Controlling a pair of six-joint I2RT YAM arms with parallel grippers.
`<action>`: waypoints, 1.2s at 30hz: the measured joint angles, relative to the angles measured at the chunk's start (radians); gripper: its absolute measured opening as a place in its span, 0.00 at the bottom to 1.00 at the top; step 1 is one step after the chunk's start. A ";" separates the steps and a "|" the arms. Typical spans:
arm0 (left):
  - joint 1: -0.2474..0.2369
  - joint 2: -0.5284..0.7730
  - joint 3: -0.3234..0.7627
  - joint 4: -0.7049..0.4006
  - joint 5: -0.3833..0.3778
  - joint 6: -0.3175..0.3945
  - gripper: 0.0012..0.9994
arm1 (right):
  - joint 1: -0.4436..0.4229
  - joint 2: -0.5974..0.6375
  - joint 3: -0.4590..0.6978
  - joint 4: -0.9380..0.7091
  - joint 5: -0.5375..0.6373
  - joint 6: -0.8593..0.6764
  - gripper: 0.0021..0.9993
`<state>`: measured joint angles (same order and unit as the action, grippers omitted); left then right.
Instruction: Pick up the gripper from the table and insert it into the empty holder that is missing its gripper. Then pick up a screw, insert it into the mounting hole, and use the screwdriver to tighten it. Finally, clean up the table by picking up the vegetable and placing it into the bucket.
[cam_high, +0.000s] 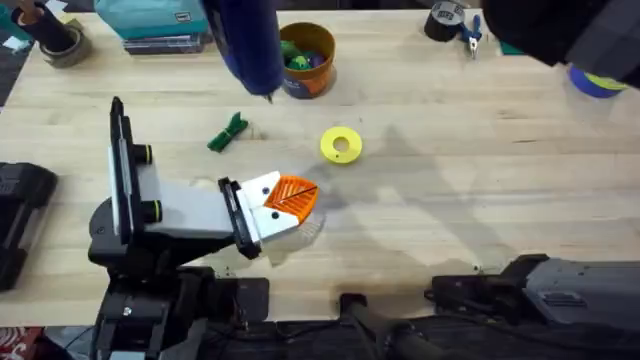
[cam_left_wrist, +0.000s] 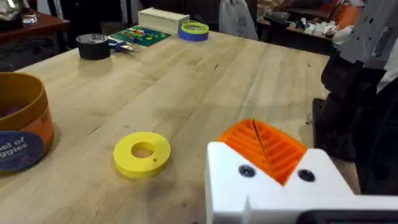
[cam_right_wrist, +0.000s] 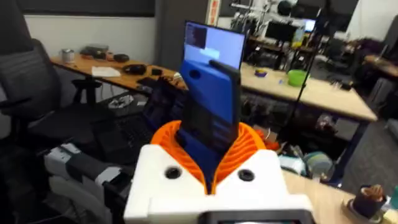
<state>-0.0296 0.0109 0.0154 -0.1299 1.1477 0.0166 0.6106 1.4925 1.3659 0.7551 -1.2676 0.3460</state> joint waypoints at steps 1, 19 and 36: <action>0.000 0.000 0.000 0.000 0.000 0.000 0.01 | -0.001 0.000 0.000 -0.016 -0.004 -0.009 0.02; 0.000 0.000 0.000 0.002 -0.008 -0.001 0.01 | -0.228 0.000 0.070 -1.101 0.707 -0.688 0.02; 0.000 0.000 0.000 0.002 -0.015 -0.001 0.01 | -0.342 0.254 0.078 -1.425 1.173 -1.622 0.02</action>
<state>-0.0296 0.0109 0.0154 -0.1276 1.1328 0.0158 0.2689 1.7461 1.4441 -0.6697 -0.0945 -1.2760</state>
